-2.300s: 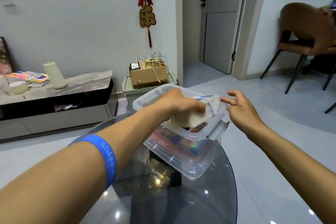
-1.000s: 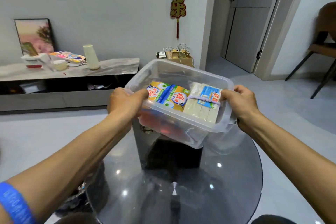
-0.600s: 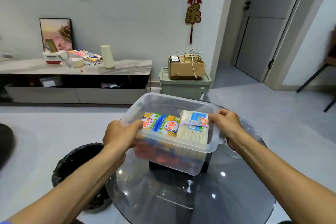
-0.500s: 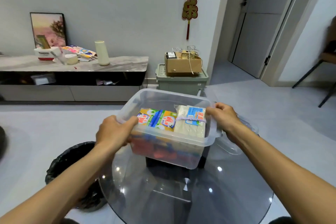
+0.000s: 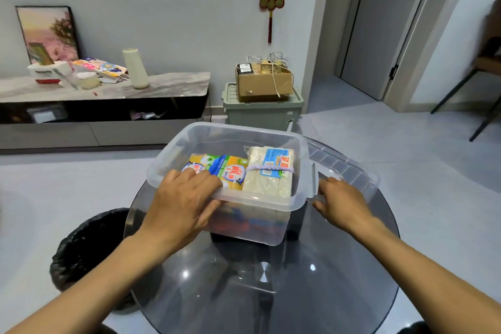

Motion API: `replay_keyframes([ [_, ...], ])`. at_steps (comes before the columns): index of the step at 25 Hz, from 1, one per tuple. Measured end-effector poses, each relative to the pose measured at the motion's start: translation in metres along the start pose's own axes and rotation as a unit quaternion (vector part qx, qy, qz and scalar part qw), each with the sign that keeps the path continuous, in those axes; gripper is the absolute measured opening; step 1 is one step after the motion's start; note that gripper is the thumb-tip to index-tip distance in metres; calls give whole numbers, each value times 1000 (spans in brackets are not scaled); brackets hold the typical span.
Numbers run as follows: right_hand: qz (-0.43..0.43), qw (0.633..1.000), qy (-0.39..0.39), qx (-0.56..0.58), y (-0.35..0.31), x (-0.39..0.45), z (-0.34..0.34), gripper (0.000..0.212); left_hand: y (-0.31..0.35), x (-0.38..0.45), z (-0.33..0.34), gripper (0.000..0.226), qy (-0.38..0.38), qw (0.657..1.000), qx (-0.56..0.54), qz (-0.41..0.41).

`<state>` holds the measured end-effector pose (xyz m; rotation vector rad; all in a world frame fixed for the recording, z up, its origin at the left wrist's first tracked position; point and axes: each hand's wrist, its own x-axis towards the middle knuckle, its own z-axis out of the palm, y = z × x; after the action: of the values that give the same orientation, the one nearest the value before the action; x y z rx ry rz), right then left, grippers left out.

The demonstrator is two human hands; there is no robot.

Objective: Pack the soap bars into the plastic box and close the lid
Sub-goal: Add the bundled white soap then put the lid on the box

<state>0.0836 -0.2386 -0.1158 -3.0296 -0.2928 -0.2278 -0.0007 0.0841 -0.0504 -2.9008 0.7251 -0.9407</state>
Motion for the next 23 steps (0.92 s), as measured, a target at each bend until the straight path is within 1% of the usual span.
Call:
replay_keyframes([
  [1, 8, 999, 16, 30, 4, 2, -1, 18, 1, 0, 2, 25, 6, 1000, 4, -2],
  [3, 37, 994, 52, 94, 17, 1, -5, 17, 8, 2, 4, 18, 7, 1000, -4, -11],
  [5, 71, 975, 121, 169, 29, 1, -15, 17, 17, 9, 8, 20, -3, 999, -7, -37],
  [6, 98, 959, 163, 212, 34, 0, -24, 17, 24, 16, 10, 19, -7, 999, 0, -53],
  [8, 149, 913, 240, 294, 40, 1, -42, 16, 42, 31, 15, 16, -16, 995, 16, -94],
  [9, 157, 892, 274, 323, 41, 2, -53, 14, 50, 38, 17, 18, -17, 994, 17, -108],
  [10, 148, 878, 299, 344, 40, 1, -64, 13, 55, 45, 18, 18, -22, 993, 18, -117],
  [11, 125, 872, 313, 356, 37, 1, -74, 13, 59, 50, 20, 17, -33, 992, 15, -117],
  [12, 86, 874, 318, 357, 31, 1, -86, 14, 60, 54, 22, 19, -42, 992, -3, -116],
  [13, 34, 884, 311, 349, 24, 0, -96, 14, 58, 57, 23, 24, -42, 993, -40, -103],
  [14, -29, 897, 295, 329, 13, 1, -107, 15, 55, 57, 18, 25, -33, 989, -113, -85],
  [15, -89, 909, 271, 304, 2, 1, -116, 15, 51, 55, 12, 25, -1, 976, -203, -79],
  [16, -140, 919, 240, 281, -8, 3, -124, 15, 44, 52, 4, 23, 67, 952, -279, -107],
  [17, -178, 926, 204, 261, -18, 5, -130, 15, 34, 46, -4, 21, 154, 919, -323, -166],
  [18, -204, 932, 166, 250, -26, 7, -133, 15, 22, 40, -9, 19, 222, 883, -341, -232],
  [19, -225, 936, 129, 239, -33, 10, -134, 15, 10, 35, -13, 17, 252, 856, -348, -289],
  [20, -242, 939, 93, 226, -40, 13, -134, 15, 0, 32, -16, 17, 244, 842, -351, -331],
  [21, -257, 941, 61, 211, -44, 16, -132, 16, -7, 29, -16, 18, 212, 836, -356, -360],
  [23, -261, 945, 10, 197, -47, 22, -130, 19, -16, 29, -12, 28, 129, 830, -379, -388],
])
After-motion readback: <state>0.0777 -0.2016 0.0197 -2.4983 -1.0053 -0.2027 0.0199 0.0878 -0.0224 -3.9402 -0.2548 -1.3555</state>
